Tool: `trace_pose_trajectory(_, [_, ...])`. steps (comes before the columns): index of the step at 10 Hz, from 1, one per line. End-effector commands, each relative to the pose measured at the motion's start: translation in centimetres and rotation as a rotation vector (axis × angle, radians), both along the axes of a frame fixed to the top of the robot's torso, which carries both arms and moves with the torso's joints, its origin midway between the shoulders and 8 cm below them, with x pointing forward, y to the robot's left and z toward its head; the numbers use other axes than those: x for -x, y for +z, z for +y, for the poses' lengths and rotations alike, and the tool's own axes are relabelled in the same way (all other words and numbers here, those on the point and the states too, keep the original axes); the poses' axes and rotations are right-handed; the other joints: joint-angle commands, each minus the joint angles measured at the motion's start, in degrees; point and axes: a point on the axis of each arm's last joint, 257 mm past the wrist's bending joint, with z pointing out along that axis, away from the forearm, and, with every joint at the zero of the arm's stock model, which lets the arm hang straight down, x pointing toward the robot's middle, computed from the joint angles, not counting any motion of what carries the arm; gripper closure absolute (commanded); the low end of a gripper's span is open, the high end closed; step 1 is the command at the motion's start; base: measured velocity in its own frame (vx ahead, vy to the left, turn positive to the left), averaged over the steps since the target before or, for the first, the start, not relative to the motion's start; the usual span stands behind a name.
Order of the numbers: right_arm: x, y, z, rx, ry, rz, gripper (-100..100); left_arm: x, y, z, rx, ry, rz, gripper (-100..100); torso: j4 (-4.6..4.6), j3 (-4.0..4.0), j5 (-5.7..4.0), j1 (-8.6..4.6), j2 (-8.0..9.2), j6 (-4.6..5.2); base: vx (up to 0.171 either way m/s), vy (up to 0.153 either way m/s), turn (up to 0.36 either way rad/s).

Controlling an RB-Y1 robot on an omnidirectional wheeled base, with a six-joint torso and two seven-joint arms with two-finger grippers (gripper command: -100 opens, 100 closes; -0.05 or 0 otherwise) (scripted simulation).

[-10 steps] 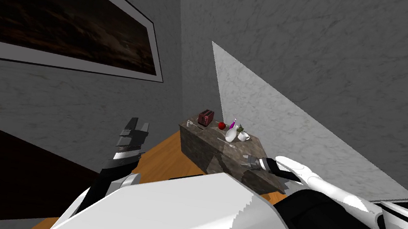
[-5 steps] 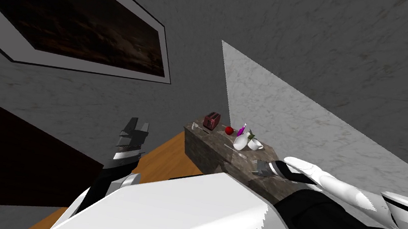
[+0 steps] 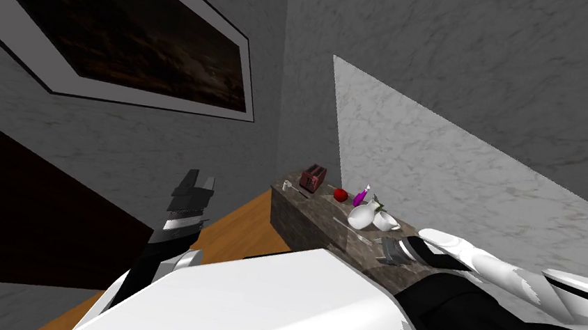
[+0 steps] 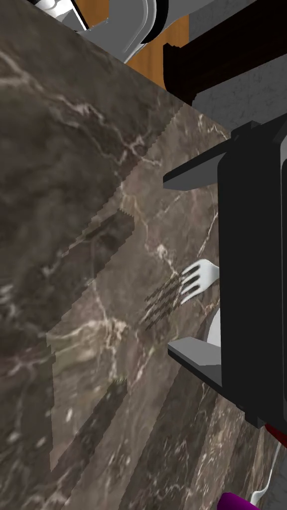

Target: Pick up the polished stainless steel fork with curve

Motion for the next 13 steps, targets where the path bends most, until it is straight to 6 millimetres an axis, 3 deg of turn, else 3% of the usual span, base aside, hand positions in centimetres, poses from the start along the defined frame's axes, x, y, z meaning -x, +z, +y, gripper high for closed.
trace_pose_trajectory(1, [2.3,0.7,-1.9,0.043,0.014,0.056,-100,0.0,0.0,0.0,0.0,0.0,0.0,0,0.0,0.0,0.0,0.0,0.0,0.0,0.15,0.075,0.251])
trace_pose_trajectory(3, [2.3,0.6,-1.6,0.041,0.016,0.052,-100,0.0,0.0,0.0,0.0,0.0,0.0,0,-0.02,-0.05,0.02,0.09,-0.07,0.02,0.095,0.04,0.07])
trace_pose_trajectory(4, [2.3,0.6,-1.7,0.042,0.016,0.054,0,0.0,0.0,0.0,0.0,0.0,0.0,0,0.03,0.09,0.0,-0.02,0.17,0.06,0.011,0.004,0.0])
trace_pose_trajectory(5, [3.0,-0.5,-1.5,0.04,0.006,0.052,-100,0.0,0.0,0.0,0.0,0.0,0.0,0,0.08,0.2,-0.02,-0.09,0.36,0.07,0.012,-0.009,0.085])
trace_pose_trajectory(7, [3.9,-1.9,-1.2,0.036,-0.007,0.052,-100,0.0,0.0,0.0,0.0,0.0,0.0,0,0.1,0.26,-0.07,-0.23,0.46,0.07,0.013,-0.027,0.072])
trace_pose_trajectory(8, [3.6,-1.5,-1.2,0.036,-0.001,0.053,-100,0.0,0.0,0.0,0.0,0.0,0.0,0,0.11,0.26,-0.08,-0.26,0.46,0.07,-0.005,-0.004,0.016])
trace_pose_trajectory(9, [3.6,-1.6,-1.2,0.037,-0.002,0.052,100,0.0,0.0,0.0,0.0,0.0,0.0,0,0.12,0.29,-0.05,-0.19,0.51,0.08,0.0,0.0,0.0])
trace_pose_trajectory(13, [3.6,-1.6,-1.2,0.037,-0.003,0.052,100,0.0,0.0,0.0,0.0,0.0,0.0,0,0.11,0.29,-0.07,-0.2,0.5,0.06,0.0,0.0,0.0])
